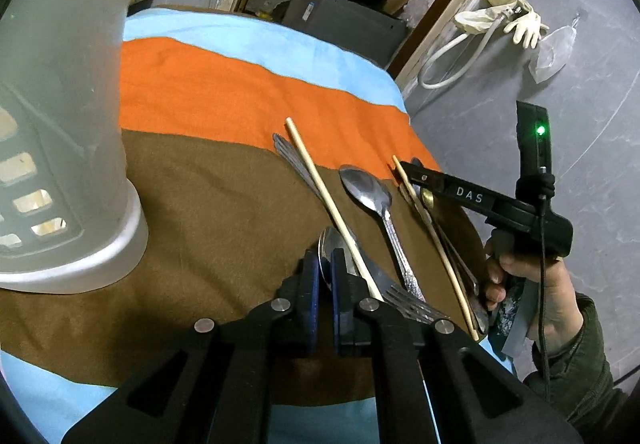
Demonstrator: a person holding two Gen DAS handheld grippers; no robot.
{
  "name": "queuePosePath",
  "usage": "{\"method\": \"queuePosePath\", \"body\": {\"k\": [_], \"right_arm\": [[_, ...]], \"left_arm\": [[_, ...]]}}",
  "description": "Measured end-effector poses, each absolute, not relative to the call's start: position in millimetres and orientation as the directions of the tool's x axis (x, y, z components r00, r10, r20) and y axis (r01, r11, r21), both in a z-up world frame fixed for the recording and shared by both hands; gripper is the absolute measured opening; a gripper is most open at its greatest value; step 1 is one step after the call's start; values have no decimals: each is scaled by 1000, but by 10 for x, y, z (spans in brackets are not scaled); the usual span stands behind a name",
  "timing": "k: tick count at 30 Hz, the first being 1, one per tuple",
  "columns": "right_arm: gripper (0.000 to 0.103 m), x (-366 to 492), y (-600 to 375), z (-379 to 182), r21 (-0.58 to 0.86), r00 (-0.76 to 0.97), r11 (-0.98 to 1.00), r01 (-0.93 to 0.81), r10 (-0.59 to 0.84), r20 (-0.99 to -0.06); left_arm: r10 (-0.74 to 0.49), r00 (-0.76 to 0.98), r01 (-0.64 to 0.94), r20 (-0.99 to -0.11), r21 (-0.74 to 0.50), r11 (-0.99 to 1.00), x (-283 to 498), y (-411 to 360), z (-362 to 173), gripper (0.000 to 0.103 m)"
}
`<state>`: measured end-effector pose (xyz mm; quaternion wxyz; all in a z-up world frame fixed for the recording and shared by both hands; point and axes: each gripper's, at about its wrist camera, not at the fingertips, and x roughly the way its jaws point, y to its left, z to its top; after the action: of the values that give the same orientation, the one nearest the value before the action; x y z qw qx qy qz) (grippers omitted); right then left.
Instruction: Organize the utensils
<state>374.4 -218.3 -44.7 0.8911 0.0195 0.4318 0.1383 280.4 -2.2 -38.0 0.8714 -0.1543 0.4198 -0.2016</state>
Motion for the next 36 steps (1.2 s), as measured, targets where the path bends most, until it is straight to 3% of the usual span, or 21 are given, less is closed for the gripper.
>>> {"method": "queuePosePath", "body": {"k": [7,20,36], "right_arm": [[41,3558,-2210,-299,166,662,956,-243,289,-691],[41,3090,-2002,31,-18,860,959,-282,244,-448],[41,2692,-1819,401,-94,947,955,-282,261,-186]], "left_arm": [[-440,666,257,-603,-369,893,2621,-21,-165,1],[-353,817,269,-455,-241,933,2357,27,183,0],[-317,894,247,-317,-240,939,2148,352,607,0]]}}
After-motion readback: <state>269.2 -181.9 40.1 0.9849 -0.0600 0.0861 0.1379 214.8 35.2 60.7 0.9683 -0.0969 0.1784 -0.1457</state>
